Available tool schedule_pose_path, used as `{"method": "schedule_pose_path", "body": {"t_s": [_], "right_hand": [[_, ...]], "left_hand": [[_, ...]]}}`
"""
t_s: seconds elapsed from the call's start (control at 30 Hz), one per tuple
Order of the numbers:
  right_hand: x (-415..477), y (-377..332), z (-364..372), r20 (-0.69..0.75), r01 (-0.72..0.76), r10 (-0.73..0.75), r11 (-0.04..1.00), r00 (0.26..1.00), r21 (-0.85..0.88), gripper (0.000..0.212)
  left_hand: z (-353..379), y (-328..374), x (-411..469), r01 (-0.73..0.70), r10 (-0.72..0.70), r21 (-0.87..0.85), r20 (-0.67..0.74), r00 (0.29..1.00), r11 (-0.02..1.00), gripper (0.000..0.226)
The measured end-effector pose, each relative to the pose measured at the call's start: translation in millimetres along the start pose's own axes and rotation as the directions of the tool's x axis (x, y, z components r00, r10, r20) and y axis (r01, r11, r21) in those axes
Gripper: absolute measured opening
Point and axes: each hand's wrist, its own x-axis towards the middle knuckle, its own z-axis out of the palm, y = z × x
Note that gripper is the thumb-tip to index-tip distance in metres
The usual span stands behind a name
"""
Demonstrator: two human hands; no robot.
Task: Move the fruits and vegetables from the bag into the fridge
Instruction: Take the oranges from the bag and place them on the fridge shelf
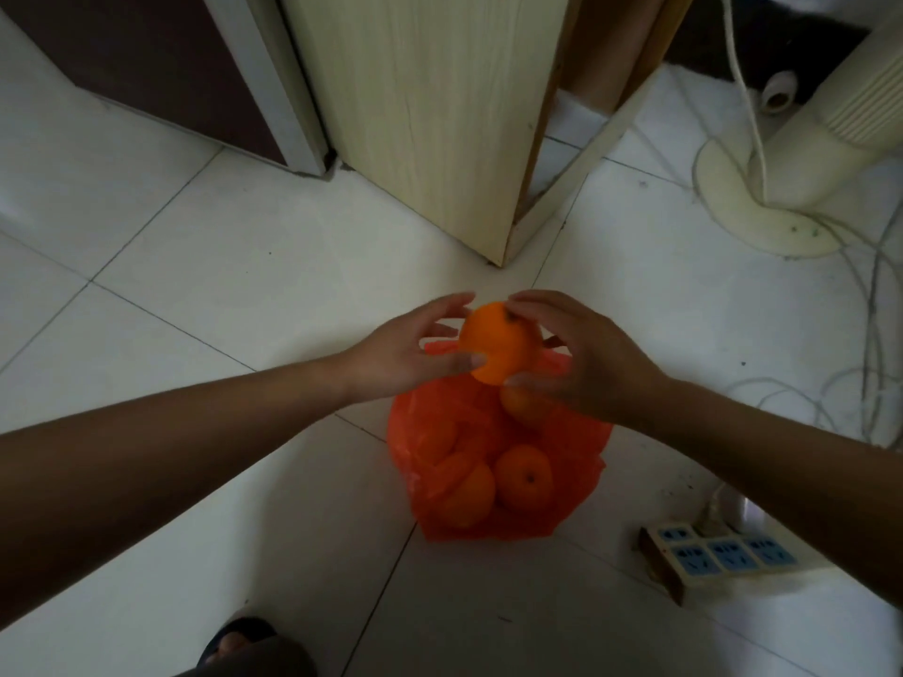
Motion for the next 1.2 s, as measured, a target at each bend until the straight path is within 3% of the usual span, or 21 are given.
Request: {"method": "schedule_pose_path", "body": {"t_s": [0.17,0.3,0.43,0.53,0.63,0.9,1.03,1.2], "right_hand": [[-15.6,5.0,0.3,-0.048,0.002,0.0,0.999,0.999,0.035,0.074],[-34.8,24.7,17.8,0.08,-0.068,0.066,0.997,0.995,0.025,0.081],[-53.3,52.7,34.8,0.279,-0.135,0.184,0.973,0.943,-0.186,0.084],[-68.2,68.6,36.1,0.319,-0.233,0.275,0.959,0.907,-0.164,0.074],[-81.2,75.7,35.8,0.339,-0.275,0.316,0.947,0.886,-0.165,0.068],[-55.6,46.1,33.9,0.154,-0.024,0.049,0.987,0.987,-0.156,0.065],[-46.1,23.4,41.3,0.213,0.135,-0.101,0.979,0.972,-0.15,0.061],[-47.2,14.3,66.7,0.355,0.168,-0.096,0.97,0.93,-0.177,0.063]], "left_hand": [[18.7,15.0,11.5,-0.082,0.082,0.006,-0.006,0.997,0.997,0.072],[27.7,-2.9,6.3,-0.045,0.044,0.102,0.014,0.999,0.994,0.076],[32.9,-25.6,-3.3,-0.017,0.021,0.229,-0.014,1.0,0.973,0.08],[29.8,-33.7,-7.7,0.002,0.007,0.324,-0.029,1.0,0.946,0.081],[21.5,-39.8,-8.3,0.049,-0.036,0.255,-0.057,0.998,0.966,0.076],[13.6,-47.3,-3.9,0.089,-0.064,0.219,-0.118,0.991,0.972,0.077],[12.4,-49.6,-5.3,0.119,-0.096,0.208,-0.12,0.988,0.971,0.078],[9.8,-54.4,-7.6,0.137,-0.116,0.149,-0.141,0.983,0.979,0.074]]}}
